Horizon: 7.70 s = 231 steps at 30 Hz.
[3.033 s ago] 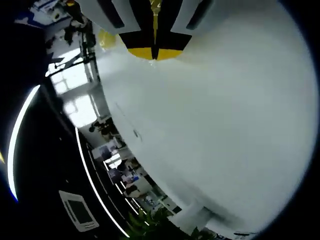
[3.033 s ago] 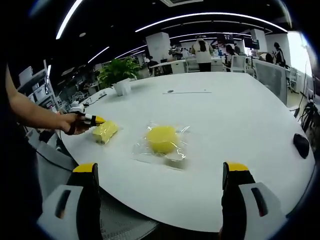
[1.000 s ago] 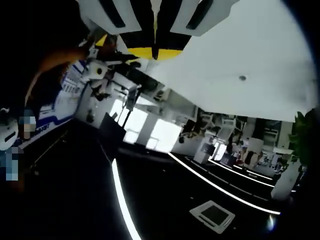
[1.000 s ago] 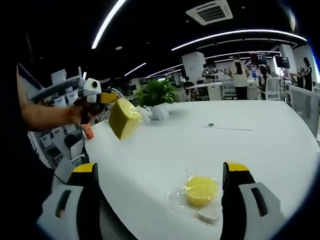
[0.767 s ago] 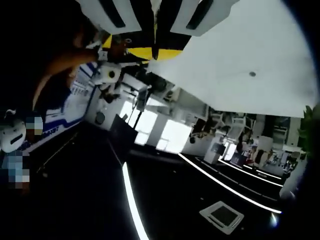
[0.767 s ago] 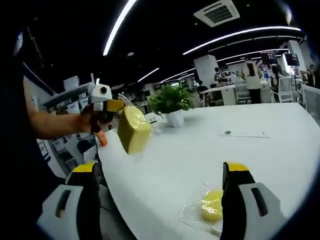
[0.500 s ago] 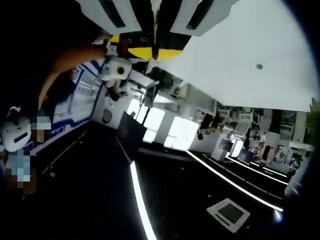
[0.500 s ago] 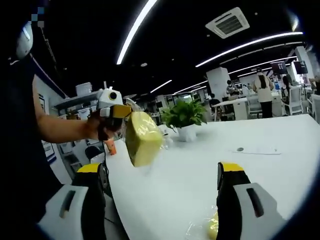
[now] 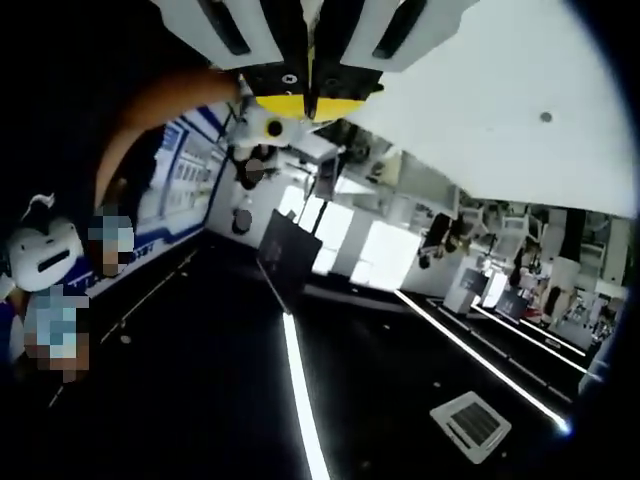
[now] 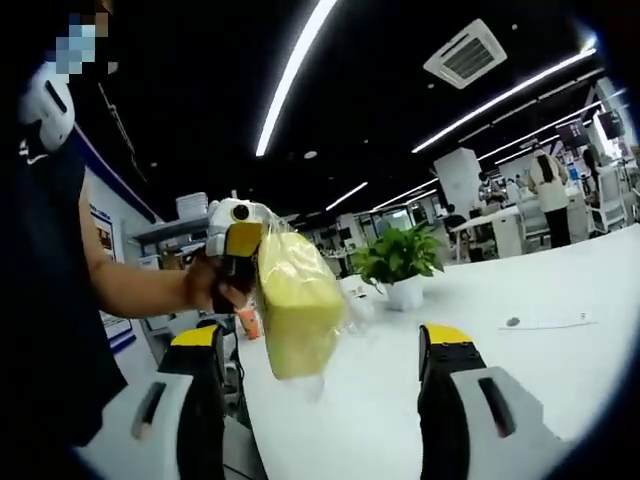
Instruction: Compare the silicone blocks by pressing each to a similar depth, holding the contact briefly, and releasing to observe deformation and rebound differences across the visible hardness samples.
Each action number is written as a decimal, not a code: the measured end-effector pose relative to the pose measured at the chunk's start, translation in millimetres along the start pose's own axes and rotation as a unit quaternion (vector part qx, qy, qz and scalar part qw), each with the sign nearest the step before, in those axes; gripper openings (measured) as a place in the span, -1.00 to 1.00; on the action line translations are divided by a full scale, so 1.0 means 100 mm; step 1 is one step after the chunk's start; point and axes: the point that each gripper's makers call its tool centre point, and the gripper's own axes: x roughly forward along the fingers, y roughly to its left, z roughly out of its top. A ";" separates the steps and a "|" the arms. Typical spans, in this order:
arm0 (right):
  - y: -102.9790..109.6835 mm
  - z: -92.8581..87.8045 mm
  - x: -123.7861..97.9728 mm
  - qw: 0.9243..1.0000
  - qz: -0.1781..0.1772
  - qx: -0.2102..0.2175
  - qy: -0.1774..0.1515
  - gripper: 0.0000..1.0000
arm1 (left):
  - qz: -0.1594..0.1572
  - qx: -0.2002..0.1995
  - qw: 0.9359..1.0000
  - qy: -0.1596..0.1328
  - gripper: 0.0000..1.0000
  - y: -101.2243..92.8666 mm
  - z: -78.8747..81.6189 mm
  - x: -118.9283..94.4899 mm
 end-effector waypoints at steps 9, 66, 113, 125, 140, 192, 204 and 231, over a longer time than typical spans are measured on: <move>0.14 0.05 0.08 0.999 0.034 0.021 -0.018 0.07 | -0.008 0.003 1.000 0.009 -1.00 -0.10 -0.04 0.07; 0.31 0.16 0.18 0.995 0.052 0.056 0.062 -0.94 | 0.034 0.069 0.997 0.007 -1.00 -0.13 0.07 -0.02; 0.29 0.15 0.21 0.995 0.055 0.056 0.065 -0.94 | 0.047 0.063 0.997 0.005 -1.00 -0.08 0.08 -0.03; 0.34 0.10 0.19 0.994 0.060 0.060 0.071 -0.94 | 0.049 0.021 0.999 0.001 -1.00 -0.10 0.03 -0.06; 0.36 0.10 0.19 0.993 0.063 0.060 0.076 -0.94 | 0.046 0.029 0.999 -0.005 -1.00 -0.10 0.03 -0.05; 0.32 0.24 0.32 0.996 0.049 0.027 0.062 -0.64 | 0.053 0.010 0.998 -0.035 -1.00 -0.09 0.21 -0.17; -0.20 0.61 0.06 0.994 -0.079 -0.071 0.012 0.84 | 0.069 0.010 0.996 -0.058 -1.00 0.01 0.44 -0.28; -0.78 -0.11 -1.44 0.952 -0.276 -0.104 0.081 0.93 | 0.148 -0.084 0.980 -0.101 -1.00 0.54 0.02 -0.67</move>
